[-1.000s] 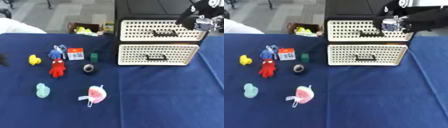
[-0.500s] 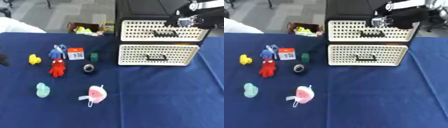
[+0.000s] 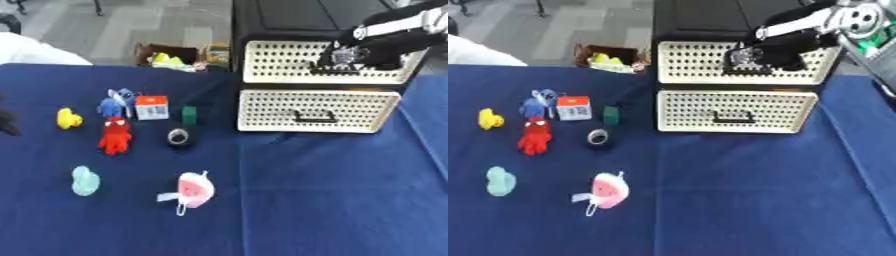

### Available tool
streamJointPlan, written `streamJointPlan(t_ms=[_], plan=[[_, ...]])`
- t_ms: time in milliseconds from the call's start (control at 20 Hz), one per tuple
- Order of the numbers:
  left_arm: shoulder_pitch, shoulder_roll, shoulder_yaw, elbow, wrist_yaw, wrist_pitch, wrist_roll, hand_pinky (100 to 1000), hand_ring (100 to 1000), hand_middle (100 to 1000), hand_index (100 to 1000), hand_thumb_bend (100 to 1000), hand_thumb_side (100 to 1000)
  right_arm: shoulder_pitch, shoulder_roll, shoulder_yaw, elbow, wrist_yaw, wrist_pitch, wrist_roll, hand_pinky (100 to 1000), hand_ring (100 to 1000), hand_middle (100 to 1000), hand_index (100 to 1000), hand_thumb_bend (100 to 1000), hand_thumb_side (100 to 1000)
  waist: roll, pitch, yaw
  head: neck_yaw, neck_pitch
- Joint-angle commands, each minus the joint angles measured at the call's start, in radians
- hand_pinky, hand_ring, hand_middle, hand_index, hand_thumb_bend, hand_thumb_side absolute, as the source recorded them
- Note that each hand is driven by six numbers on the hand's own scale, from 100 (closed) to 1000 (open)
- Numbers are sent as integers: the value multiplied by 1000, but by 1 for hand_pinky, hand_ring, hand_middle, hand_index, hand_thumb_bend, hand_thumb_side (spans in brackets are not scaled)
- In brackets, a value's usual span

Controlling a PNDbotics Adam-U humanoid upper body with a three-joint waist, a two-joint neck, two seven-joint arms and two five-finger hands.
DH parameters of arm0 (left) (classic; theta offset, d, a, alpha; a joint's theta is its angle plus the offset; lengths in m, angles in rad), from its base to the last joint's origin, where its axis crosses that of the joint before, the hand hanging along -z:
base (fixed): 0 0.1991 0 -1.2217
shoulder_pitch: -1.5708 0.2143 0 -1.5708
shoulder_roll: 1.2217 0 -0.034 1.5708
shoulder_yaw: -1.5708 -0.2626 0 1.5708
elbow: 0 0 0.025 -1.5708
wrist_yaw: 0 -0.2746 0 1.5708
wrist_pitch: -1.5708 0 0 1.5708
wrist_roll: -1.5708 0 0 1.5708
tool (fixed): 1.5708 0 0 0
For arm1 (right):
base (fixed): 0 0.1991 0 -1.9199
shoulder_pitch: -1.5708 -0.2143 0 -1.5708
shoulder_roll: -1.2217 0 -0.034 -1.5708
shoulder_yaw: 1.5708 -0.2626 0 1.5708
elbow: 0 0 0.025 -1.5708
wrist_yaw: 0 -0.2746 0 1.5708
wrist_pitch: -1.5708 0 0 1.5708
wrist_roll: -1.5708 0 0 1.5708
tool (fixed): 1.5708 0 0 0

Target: Pick up objects from table and place into drawer.

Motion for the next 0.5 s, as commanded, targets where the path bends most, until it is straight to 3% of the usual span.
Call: streamJointPlan(t_ms=[50,200,500], plan=[[-11,25,1,-19,-4,0,-2,427,516,579,818,100,981,-23,-12,-11,19,25,-9,3,100,100,100,874,100,1000,-1,-16,0,-3,-9],[-11,24,1,-19,-5,1,-5,427,516,579,818,100,983,-25,-10,-22,33,45,-21,3,100,100,100,877,100,1000,0,-14,0,-4,-11],[-10,22,1,-19,-7,2,-8,427,516,579,820,100,985,-23,-6,-27,52,30,-95,3,100,100,100,888,288,1000,1,-11,0,-5,-11]])
